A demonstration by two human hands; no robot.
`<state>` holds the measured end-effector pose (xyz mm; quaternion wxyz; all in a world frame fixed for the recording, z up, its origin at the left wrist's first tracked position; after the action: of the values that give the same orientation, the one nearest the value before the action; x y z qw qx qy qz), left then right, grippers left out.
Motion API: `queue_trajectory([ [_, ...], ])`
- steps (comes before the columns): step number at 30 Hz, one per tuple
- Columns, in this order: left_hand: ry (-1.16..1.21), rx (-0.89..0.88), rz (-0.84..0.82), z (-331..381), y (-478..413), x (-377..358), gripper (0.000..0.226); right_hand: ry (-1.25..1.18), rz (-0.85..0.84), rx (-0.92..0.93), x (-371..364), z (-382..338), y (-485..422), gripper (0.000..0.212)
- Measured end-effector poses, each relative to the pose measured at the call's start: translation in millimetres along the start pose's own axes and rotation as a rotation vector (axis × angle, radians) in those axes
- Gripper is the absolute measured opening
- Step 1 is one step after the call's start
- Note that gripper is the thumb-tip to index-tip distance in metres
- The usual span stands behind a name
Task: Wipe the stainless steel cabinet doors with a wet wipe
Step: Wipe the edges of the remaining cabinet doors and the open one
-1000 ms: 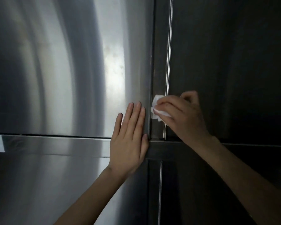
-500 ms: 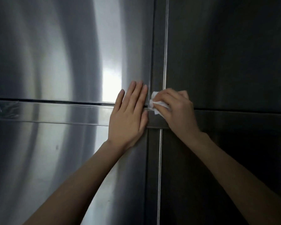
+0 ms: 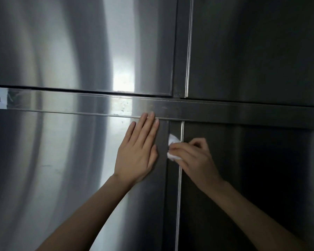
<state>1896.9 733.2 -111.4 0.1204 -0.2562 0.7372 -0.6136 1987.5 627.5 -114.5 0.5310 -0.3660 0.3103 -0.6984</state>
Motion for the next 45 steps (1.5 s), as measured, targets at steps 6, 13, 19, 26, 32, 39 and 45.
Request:
queue_trajectory([
  [6, 0.014, -0.004, 0.032, -2, 2, -5, 0.056, 0.052, 0.143, -0.198, 4, 20, -33, 0.011],
  [13, 0.016, -0.004, 0.053, -4, 3, -9, 0.057, -0.087, -0.202, -0.155, -4, -24, 26, 0.026],
  [19, 0.027, -0.008, 0.043, -2, 3, -6, 0.057, 0.084, -0.228, -0.069, 9, -6, 9, 0.029],
  [26, 0.017, -0.001, 0.034, -1, 2, -4, 0.058, 0.024, 0.034, -0.097, 7, -2, -3, 0.013],
  [32, 0.003, 0.007, 0.044, -2, 2, -5, 0.059, 0.127, 0.056, -0.017, 11, 16, -27, 0.023],
  [39, 0.0, 0.018, 0.045, -1, 1, -4, 0.058, 0.043, 0.112, -0.114, 1, 2, -2, 0.017],
  [45, 0.012, 0.019, 0.043, -2, 1, -6, 0.058, 0.017, 0.01, 0.039, -7, -9, 19, 0.029],
])
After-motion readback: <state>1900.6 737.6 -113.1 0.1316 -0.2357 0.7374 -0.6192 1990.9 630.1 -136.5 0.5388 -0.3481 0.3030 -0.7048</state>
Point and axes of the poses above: each hand's wrist, its own y-axis away from the middle knuckle, its own x-axis out of the back of the hand, z = x × y, the point moved 6 cm from there along -y, towards the middle knuckle, and after that the axes turned 5 degrees about x, right-handed, at the moved point
